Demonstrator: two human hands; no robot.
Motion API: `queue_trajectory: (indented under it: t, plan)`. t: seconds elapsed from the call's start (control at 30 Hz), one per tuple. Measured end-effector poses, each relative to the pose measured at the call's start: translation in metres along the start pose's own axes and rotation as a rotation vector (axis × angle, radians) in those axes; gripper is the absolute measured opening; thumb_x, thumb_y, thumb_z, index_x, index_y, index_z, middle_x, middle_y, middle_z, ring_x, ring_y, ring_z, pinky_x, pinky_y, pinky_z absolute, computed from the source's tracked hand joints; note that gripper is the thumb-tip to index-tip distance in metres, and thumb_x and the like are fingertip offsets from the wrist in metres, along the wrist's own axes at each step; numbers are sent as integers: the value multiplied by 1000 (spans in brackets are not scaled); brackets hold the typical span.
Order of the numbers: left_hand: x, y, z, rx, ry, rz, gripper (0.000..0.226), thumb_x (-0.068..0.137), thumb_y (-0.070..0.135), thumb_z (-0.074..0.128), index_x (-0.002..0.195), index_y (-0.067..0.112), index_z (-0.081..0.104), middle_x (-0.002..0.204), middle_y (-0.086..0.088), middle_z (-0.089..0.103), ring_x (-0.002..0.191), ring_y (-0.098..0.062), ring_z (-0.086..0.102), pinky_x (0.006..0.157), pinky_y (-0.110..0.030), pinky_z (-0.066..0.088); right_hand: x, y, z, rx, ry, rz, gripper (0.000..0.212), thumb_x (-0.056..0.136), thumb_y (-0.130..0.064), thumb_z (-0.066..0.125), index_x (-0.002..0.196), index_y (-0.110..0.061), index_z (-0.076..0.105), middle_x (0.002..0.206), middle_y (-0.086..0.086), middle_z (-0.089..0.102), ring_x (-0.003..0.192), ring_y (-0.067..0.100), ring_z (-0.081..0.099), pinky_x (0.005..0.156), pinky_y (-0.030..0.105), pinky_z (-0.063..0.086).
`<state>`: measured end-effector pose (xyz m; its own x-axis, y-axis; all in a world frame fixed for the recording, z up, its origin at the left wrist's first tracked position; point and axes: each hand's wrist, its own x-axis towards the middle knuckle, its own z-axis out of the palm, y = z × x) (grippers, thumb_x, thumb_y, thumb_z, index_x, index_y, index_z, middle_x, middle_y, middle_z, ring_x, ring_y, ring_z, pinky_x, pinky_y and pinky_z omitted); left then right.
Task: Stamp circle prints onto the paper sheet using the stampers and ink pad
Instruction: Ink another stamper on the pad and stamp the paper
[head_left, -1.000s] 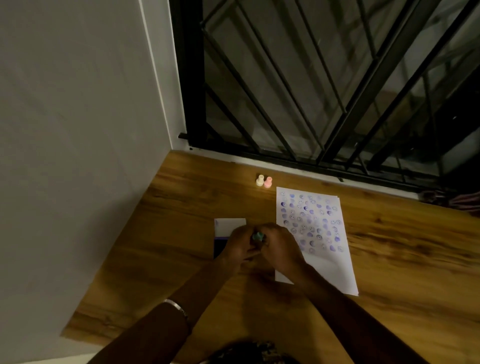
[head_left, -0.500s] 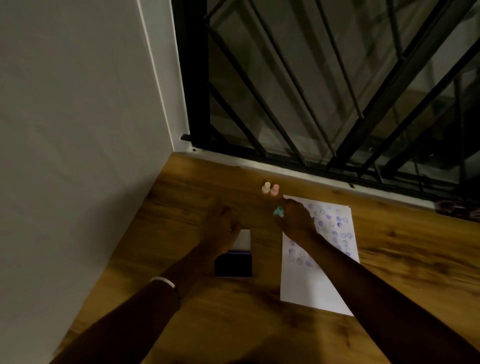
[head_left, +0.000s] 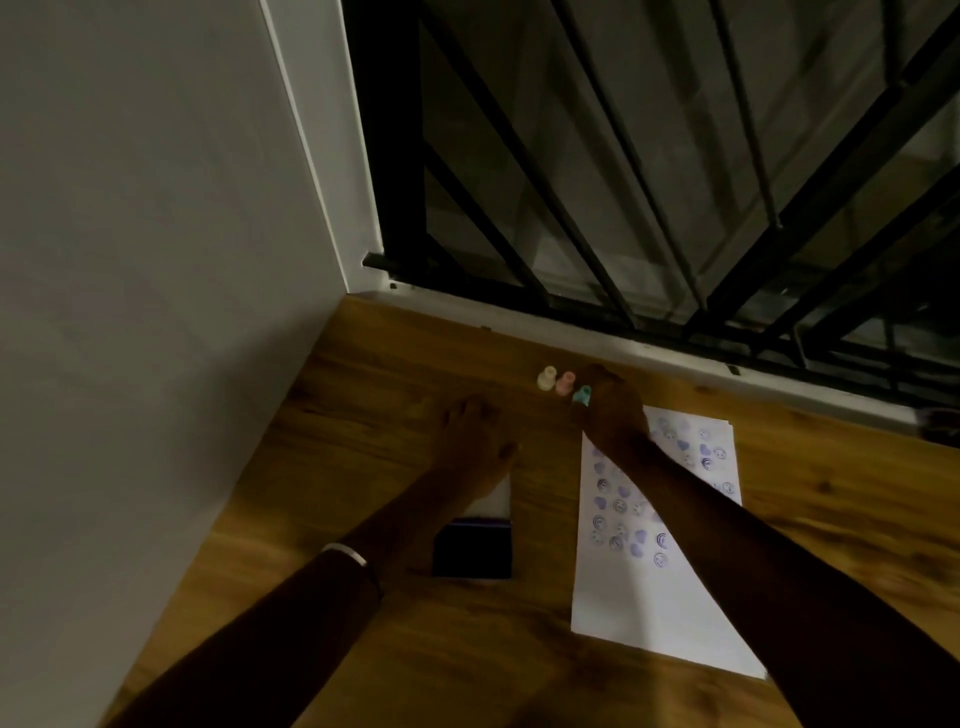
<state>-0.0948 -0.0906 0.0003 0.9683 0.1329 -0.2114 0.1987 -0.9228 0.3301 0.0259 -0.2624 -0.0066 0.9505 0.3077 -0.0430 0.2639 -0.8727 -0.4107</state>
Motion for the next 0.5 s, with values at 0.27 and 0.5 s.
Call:
queue_trajectory:
  t: [0.27,0.5]
  plan:
    - [1,11,-1,68,-33,-2,64,93,44,54,146,17,29,153,-15,24,139,-36,26,115,-52,27,6,2,3,-7,19,-42,39,82,-12,71,118,-13,56,115,13,63,106,29,60,89,38,53]
    - [2,10,-1,72,-49,-9,66,92,47,54,145,17,30,154,-15,24,139,-37,27,115,-53,27,11,-2,1,-97,39,-99,31,87,-17,67,117,-13,59,120,12,61,111,28,56,97,42,48]
